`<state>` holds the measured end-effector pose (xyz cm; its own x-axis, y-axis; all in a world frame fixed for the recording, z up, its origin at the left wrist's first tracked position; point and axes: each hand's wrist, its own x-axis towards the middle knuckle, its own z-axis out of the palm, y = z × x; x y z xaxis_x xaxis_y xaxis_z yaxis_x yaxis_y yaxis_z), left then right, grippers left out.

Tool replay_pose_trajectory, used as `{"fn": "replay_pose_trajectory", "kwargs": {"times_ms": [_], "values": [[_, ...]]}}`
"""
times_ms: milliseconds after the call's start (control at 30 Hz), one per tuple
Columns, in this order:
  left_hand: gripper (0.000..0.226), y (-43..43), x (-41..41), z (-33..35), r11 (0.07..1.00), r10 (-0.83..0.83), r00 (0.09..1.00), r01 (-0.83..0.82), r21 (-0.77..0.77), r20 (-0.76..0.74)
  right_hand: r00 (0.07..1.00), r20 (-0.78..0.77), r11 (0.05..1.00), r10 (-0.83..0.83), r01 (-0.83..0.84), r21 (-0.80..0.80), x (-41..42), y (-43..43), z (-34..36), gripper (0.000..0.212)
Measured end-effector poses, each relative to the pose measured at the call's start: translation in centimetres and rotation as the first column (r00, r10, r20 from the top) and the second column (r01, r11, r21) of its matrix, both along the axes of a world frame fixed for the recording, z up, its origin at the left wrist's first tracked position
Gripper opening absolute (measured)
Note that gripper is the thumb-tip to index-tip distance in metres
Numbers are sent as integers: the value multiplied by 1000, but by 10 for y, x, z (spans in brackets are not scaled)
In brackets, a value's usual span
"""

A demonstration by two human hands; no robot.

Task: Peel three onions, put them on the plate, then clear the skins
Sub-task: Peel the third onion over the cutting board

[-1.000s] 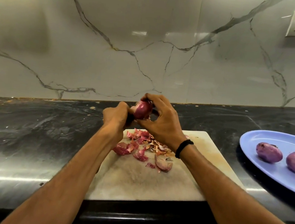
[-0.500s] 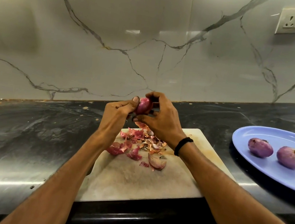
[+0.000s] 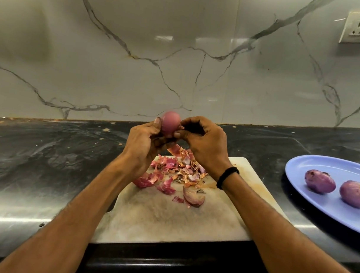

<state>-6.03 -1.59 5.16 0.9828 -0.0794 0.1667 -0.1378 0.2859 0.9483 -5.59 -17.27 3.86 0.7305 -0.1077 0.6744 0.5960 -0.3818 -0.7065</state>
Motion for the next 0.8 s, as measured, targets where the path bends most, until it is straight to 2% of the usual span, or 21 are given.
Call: {"fn": "replay_pose_trajectory", "kwargs": {"times_ms": [133,267,433,600,733,800], "values": [[38,0,2,-2,1000,-6,1000,6,3,17,1000,3,1000,-8,8,17,-1,1,1,18],[60,-3,0,-2,999,-44,997,43,16,62,999,38,999,-28,30,-32,-1,0,0,12],[39,-4,1,-3,998,-49,996,45,45,79,995,71,997,-66,69,-46,-2,1,0,7],[54,-10,1,-2,990,-45,996,34,138,78,984,133,990,-119,128,-64,-2,1,0,11],[46,-12,3,7,991,-47,997,38,131,68,975,173,984,-136,154,-94,1,-1,-1,16],[49,-12,6,10,993,-40,998,35,112,47,973,183,982,-142,162,-99,1,-2,0,22]]}}
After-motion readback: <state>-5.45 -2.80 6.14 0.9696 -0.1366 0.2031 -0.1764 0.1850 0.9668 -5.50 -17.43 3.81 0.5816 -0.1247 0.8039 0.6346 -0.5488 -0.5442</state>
